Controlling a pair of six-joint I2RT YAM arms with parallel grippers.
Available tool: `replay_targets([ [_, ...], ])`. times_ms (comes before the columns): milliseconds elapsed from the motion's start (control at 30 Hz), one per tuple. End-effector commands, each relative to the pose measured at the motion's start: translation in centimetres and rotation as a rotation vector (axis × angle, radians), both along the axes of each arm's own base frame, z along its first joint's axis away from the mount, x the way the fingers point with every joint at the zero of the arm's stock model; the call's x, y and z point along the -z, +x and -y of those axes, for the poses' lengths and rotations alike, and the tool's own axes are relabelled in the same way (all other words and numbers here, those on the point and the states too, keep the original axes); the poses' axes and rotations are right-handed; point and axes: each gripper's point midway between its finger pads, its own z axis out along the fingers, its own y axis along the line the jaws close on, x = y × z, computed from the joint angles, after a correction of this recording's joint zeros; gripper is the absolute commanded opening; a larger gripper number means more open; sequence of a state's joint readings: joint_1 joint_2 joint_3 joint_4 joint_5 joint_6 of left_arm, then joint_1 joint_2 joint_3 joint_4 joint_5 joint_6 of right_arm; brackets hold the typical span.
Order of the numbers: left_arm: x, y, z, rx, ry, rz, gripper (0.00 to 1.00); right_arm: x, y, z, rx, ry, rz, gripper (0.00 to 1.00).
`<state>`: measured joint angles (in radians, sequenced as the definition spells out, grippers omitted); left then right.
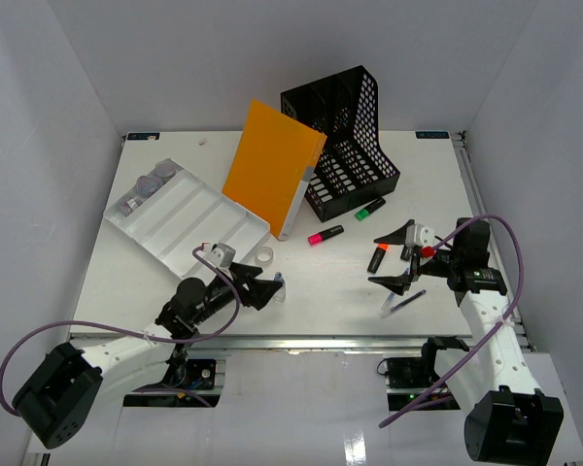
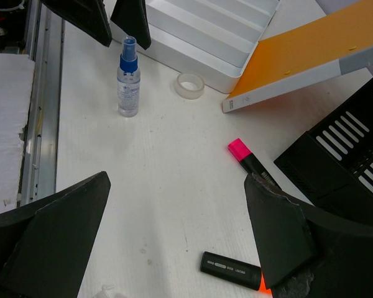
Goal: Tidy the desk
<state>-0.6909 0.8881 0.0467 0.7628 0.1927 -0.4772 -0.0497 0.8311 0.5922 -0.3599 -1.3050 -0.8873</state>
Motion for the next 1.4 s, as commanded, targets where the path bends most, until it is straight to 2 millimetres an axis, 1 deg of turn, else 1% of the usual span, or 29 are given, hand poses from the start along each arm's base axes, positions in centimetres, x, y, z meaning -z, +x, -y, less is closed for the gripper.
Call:
replay_targets([
  [0, 4.5, -1.0, -0.8, -0.004, 0.09, -0.092, 0.92, -0.2, 0.1, 0.0, -0.004, 0.005, 0.014, 0.95],
  [67, 5.2, -1.0, -0.8, -0.008, 0.109, -0.117, 0.92, -0.2, 0.1, 0.0, -0.004, 0.006, 0.013, 0.95],
  [100, 5.9, -1.1, -0.9, -0.008, 0.126, -0.137, 0.91, -0.2, 0.2, 0.1, -0.002, 0.004, 0.014, 0.95],
  [167, 5.5, -0.7, -0.5, -0.011, 0.125, -0.141, 0.91, -0.2, 0.2, 0.1, -0.002, 0.004, 0.013, 0.95],
  [233, 5.5, -0.5, -0.4, -0.013, 0.127, -0.146, 0.9, -0.2, 0.1, 0.0, -0.004, 0.004, 0.011, 0.95],
  [433, 5.7, -0.5, -0.2, -0.007, 0.139, -0.155, 0.9, -0.2, 0.2, 0.0, -0.004, 0.005, 0.011, 0.95],
  [700, 6.2, -0.4, 1.2, 0.046, 0.175, -0.171, 0.88, 0.0, 0.2, 0.1, 0.0, 0.002, 0.006, 0.94],
  [1000, 6.2, 0.4, 1.8, 0.044, 0.197, -0.159, 0.85, 0.0, 0.3, 0.1, 0.002, 0.0, 0.004, 0.94],
  [1167, 6.1, 0.9, 2.1, 0.048, 0.216, -0.138, 0.82, 0.1, 0.4, 0.1, 0.006, -0.001, 0.003, 0.94],
  [1367, 6.0, 1.0, 2.6, 0.069, 0.223, -0.124, 0.77, 0.1, 0.4, 0.1, 0.004, -0.001, 0.001, 0.94],
])
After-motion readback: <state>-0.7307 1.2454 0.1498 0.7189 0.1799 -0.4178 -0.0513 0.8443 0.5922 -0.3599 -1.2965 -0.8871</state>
